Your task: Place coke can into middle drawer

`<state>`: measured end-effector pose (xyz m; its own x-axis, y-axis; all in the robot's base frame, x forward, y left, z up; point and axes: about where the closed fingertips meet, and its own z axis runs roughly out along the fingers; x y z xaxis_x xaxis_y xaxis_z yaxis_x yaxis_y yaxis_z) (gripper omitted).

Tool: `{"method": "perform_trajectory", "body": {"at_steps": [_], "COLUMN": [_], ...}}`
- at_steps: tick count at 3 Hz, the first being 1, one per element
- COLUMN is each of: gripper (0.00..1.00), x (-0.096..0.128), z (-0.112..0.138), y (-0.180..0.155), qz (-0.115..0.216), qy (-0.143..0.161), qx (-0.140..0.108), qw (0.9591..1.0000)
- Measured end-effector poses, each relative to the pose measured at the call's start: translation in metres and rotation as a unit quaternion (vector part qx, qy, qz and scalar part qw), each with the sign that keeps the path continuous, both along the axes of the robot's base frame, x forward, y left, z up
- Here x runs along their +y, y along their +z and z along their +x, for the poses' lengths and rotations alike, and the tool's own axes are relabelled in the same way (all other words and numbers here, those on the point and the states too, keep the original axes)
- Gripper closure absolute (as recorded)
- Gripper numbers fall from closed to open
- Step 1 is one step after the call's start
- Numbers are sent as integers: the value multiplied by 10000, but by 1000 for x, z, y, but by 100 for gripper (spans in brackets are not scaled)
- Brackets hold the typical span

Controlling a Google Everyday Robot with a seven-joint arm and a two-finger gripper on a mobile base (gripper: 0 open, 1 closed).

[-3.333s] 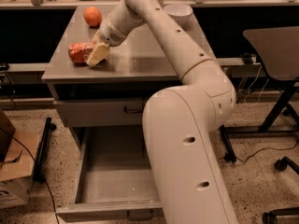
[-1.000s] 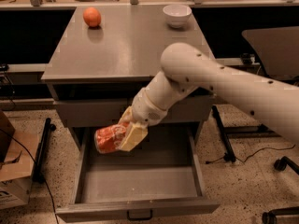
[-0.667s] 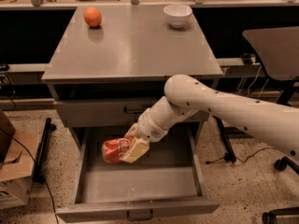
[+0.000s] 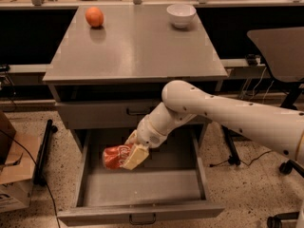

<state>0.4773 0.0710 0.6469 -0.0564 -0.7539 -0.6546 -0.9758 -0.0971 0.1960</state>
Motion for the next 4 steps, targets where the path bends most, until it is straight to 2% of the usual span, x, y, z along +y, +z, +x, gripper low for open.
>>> {"method": "perform_trajectory", "body": {"at_steps": [1, 2, 3, 4], "gripper": [100, 92, 100, 96], "x": [2, 0, -7, -24], "z": [-5, -9, -9, 1], "y": [-37, -75, -119, -178], "qz": [8, 96, 251, 272], "qy": [-167, -429, -678, -889], "qx": [303, 544, 763, 1067], "qw": [9994, 9976, 9945, 9899]}}
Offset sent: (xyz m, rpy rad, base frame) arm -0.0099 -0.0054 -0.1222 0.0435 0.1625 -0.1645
